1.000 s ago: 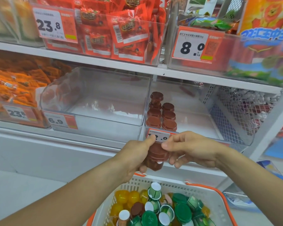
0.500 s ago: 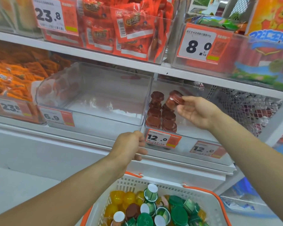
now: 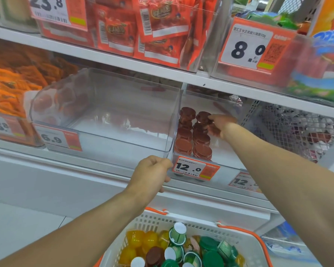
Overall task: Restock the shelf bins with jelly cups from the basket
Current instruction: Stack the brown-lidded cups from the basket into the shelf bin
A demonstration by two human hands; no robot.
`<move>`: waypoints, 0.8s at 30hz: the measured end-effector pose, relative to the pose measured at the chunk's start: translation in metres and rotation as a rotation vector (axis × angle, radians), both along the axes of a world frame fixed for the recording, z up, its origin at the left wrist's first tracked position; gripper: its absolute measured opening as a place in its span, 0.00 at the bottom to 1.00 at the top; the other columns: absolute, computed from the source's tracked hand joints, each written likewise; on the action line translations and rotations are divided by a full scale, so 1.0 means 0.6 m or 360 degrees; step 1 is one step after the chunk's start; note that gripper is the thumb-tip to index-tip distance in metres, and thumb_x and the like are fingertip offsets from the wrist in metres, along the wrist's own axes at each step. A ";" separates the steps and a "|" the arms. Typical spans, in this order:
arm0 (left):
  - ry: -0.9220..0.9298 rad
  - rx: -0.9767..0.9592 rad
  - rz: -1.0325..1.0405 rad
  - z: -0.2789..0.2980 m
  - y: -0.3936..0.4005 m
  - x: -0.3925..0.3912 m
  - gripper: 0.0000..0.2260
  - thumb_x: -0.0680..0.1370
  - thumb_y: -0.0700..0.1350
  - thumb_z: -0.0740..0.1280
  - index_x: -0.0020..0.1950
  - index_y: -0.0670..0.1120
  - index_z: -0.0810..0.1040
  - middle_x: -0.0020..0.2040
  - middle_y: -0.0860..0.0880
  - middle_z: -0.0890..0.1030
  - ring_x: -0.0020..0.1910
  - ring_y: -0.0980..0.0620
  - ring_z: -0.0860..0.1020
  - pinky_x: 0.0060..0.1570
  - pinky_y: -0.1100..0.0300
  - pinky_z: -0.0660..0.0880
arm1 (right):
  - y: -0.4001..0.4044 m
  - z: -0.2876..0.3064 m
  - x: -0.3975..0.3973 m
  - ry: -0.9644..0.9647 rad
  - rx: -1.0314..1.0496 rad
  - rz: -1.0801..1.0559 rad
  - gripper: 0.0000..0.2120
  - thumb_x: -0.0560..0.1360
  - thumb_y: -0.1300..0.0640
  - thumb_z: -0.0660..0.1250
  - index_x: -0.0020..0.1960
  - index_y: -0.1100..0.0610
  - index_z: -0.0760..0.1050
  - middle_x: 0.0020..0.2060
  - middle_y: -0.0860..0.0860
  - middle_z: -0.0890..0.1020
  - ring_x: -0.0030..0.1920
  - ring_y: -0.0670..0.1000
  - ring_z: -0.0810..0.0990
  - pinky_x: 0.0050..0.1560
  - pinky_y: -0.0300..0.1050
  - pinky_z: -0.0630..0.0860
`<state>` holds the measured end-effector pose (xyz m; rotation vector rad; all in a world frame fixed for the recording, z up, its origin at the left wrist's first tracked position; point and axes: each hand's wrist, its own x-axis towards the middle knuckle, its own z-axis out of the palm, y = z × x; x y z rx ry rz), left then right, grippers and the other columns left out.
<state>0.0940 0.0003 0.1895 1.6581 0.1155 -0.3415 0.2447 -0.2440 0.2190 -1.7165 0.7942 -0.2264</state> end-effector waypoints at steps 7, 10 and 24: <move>-0.0012 0.0119 -0.0058 -0.009 -0.002 -0.006 0.04 0.80 0.44 0.63 0.51 0.47 0.78 0.48 0.46 0.82 0.45 0.50 0.80 0.42 0.58 0.77 | -0.013 0.001 -0.003 -0.0050 -0.0138 0.0115 0.14 0.81 0.58 0.62 0.66 0.55 0.76 0.39 0.56 0.78 0.34 0.52 0.74 0.40 0.47 0.73; -0.0006 0.0160 -0.0063 -0.013 -0.001 -0.008 0.05 0.80 0.44 0.63 0.51 0.45 0.77 0.48 0.43 0.82 0.43 0.49 0.78 0.40 0.58 0.76 | -0.018 0.013 -0.014 -0.0106 -0.0274 0.0059 0.17 0.82 0.52 0.61 0.70 0.42 0.72 0.41 0.51 0.81 0.34 0.50 0.79 0.32 0.40 0.75; 0.0090 0.1948 -0.1524 -0.207 0.010 -0.069 0.18 0.80 0.47 0.59 0.69 0.43 0.73 0.64 0.42 0.78 0.61 0.44 0.77 0.53 0.54 0.72 | 0.127 -0.172 -0.397 -0.1138 -0.1285 0.1282 0.09 0.76 0.57 0.65 0.38 0.57 0.77 0.28 0.46 0.73 0.29 0.43 0.67 0.34 0.33 0.65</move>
